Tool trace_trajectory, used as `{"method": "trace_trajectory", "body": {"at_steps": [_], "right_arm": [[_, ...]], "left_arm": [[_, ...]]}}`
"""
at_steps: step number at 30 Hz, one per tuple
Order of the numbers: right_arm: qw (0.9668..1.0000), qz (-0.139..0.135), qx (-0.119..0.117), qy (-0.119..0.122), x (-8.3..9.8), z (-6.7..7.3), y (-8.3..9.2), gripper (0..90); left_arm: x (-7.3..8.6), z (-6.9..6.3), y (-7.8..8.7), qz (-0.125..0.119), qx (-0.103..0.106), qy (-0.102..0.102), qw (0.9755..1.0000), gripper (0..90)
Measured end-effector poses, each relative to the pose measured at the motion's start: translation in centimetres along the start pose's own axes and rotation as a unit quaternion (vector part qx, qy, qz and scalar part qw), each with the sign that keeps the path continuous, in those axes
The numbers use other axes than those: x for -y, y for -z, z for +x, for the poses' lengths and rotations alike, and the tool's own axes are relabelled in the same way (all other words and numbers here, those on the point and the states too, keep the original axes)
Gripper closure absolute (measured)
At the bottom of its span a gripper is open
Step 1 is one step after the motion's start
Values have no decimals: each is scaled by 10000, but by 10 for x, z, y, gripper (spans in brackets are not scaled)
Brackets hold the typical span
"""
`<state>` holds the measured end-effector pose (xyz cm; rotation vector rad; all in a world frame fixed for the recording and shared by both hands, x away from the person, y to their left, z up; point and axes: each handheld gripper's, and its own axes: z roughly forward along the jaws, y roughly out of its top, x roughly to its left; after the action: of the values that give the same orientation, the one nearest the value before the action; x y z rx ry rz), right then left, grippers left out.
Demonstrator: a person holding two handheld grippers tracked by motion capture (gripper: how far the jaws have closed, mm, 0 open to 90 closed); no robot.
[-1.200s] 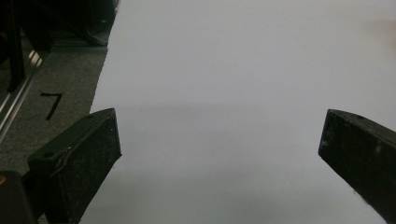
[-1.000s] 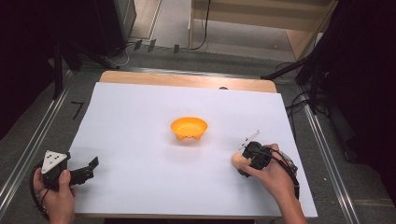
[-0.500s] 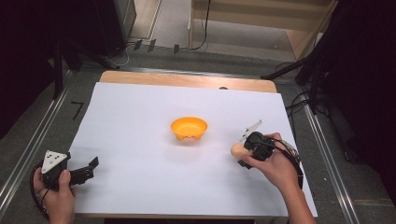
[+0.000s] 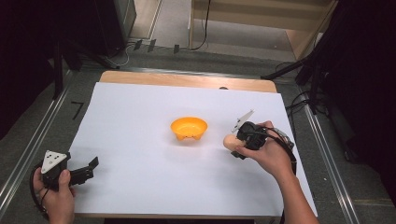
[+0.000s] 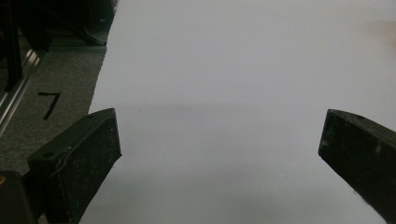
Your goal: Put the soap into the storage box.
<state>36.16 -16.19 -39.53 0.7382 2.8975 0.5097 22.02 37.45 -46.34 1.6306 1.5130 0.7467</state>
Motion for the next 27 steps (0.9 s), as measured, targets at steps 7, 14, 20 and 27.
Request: {"method": "trace_trajectory", "body": {"at_steps": [7,14,20,27], "right_arm": [[9998,23,-44,191,-14,-3,0,334],[9992,-83,-57,380,-29,-5,2,334],[9985,-109,-86,520,-42,-7,1,334],[9978,-163,-134,622,-56,-7,2,334]], "left_arm": [[0,0,0,3,9,0,10000,0],[0,0,0,10,7,0,10000,0],[0,0,0,11,6,5,10000,0],[0,1,1,5,13,4,10000,0]]}}
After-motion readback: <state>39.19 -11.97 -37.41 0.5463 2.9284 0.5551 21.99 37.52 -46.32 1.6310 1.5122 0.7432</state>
